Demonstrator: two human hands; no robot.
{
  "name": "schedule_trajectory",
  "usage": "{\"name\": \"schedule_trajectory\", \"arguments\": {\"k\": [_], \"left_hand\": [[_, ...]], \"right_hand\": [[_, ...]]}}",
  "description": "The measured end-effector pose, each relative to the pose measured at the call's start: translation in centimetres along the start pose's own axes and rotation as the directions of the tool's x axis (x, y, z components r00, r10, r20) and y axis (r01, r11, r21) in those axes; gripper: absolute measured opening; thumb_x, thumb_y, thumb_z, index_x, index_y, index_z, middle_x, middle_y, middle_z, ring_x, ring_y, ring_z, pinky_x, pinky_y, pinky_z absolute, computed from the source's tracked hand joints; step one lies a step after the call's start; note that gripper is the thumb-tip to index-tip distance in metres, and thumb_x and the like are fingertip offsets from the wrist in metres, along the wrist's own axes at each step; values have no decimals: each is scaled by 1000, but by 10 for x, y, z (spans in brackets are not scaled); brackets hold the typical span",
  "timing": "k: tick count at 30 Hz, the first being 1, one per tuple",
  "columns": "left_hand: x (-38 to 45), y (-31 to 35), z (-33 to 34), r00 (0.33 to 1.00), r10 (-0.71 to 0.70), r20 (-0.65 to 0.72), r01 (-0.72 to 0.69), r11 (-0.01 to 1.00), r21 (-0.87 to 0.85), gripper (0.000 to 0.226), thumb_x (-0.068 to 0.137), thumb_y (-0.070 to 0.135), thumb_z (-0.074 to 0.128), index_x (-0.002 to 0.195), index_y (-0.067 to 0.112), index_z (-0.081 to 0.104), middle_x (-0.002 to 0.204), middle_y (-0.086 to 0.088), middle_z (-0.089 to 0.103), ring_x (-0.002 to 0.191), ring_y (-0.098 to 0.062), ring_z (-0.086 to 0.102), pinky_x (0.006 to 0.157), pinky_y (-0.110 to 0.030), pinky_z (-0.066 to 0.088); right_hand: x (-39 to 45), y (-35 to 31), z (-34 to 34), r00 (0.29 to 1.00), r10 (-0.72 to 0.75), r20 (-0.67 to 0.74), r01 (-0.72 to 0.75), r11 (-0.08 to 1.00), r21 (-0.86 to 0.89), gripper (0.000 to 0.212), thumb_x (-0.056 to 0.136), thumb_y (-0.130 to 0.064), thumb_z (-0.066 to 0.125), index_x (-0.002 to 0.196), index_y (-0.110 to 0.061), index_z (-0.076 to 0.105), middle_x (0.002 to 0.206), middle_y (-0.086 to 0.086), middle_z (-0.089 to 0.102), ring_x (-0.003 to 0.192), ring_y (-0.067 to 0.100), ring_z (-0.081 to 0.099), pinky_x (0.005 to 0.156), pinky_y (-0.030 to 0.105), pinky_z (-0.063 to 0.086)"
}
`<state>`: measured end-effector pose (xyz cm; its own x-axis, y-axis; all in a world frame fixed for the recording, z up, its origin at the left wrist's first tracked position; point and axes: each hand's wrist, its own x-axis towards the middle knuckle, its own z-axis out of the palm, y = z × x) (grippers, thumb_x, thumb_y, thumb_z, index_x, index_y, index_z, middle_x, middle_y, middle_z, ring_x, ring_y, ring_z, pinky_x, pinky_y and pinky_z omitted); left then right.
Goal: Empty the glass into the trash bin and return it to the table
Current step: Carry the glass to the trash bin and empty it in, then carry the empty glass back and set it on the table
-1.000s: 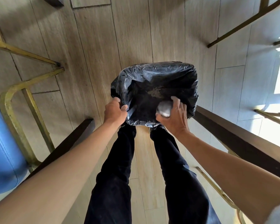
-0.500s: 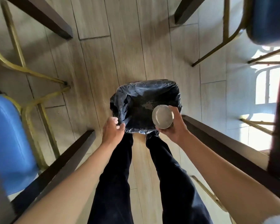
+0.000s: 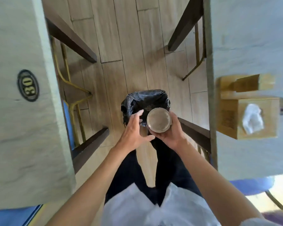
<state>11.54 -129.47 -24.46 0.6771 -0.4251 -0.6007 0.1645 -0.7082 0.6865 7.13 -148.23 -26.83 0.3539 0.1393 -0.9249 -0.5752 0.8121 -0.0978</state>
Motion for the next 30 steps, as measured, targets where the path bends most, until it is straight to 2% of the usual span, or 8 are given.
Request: {"name": "schedule_trajectory", "arguments": {"k": [7,10,12,16,19,21,26,30], "left_hand": [[-80,63,-14,980,153,-128,-148,988,48,124,67,44,91,158,17,11,159,2,18,145,-9,32,116,-27,36],[-104,83,-13,962,194,-194,-187,981,55,124,65,44,92,157,15,16,157,4,25,142,13,21,112,-5,25],[-121,91,-12,950,207,-232,-198,978,58,122,64,47,91,157,18,18,154,7,29,139,11,28,104,-1,27],[-158,95,-12,911,223,-347,-229,973,24,119,62,53,90,155,20,23,150,9,36,137,-2,42,109,-15,39],[-193,92,-16,890,190,-414,-237,969,-63,124,59,59,90,155,25,20,149,16,41,137,-4,46,110,-27,45],[-221,86,-20,870,142,-472,-239,959,-151,125,54,60,93,153,32,21,145,22,45,135,-3,48,108,-31,48],[-295,49,-27,807,62,-588,-255,934,-251,114,50,56,97,142,40,33,136,18,57,125,-7,59,99,-35,54],[-370,2,-26,753,39,-657,-256,937,-238,115,51,60,94,144,41,30,139,25,48,131,2,49,106,-26,47]], "right_hand": [[-103,-10,24,993,-44,112,81,932,-354,56,97,-67,46,117,-25,77,125,13,73,117,32,69,99,56,53],[-128,-7,35,988,-56,141,121,851,-511,63,93,-73,49,127,-24,72,135,16,67,125,34,64,104,57,53],[-145,-2,45,983,-51,175,151,767,-623,68,93,-74,47,128,-20,71,135,21,66,122,34,66,105,54,54],[-181,17,63,962,-86,259,259,591,-764,70,99,-72,32,113,-22,79,114,9,77,104,22,73,85,35,58],[-205,36,75,923,-158,350,383,449,-807,64,103,-65,30,88,-31,82,93,-6,80,93,8,74,90,32,54],[-214,56,82,890,-213,403,456,374,-808,63,106,-59,31,89,-27,82,95,-5,80,99,10,74,96,34,53],[-233,123,99,806,-274,524,584,230,-779,65,106,-53,34,76,-20,81,77,-5,76,81,8,71,80,21,55],[-245,197,114,760,-196,619,639,57,-767,86,98,-71,36,62,6,45,57,6,44,56,21,44,64,39,44]]}}
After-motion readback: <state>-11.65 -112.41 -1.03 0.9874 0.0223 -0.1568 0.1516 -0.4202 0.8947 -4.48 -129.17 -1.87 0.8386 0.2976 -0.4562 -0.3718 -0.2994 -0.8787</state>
